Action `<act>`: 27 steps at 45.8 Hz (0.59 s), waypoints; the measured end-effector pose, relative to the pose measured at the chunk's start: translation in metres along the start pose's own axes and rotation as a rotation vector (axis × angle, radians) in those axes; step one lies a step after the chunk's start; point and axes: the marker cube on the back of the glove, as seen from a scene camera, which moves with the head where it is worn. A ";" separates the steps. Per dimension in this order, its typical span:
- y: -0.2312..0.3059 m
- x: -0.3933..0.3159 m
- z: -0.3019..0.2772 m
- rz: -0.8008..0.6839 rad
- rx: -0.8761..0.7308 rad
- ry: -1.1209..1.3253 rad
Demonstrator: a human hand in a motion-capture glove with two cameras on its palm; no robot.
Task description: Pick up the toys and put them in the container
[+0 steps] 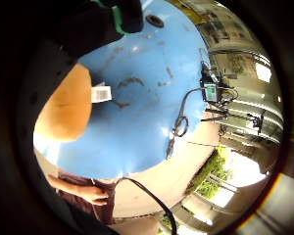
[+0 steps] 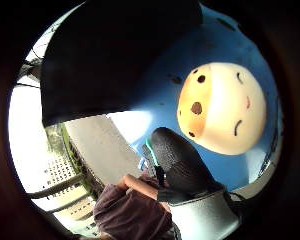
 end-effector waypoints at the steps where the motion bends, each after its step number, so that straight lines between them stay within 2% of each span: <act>1: 0.000 -0.003 0.009 0.005 0.000 -0.020; 6: 0.005 -0.021 0.022 -0.096 0.053 -0.282; 11: 0.004 -0.035 0.030 -0.106 0.066 -0.256; 20: -0.011 -0.036 0.030 -0.110 0.313 -0.429; 27: -0.023 -0.018 0.019 -0.080 0.277 -0.612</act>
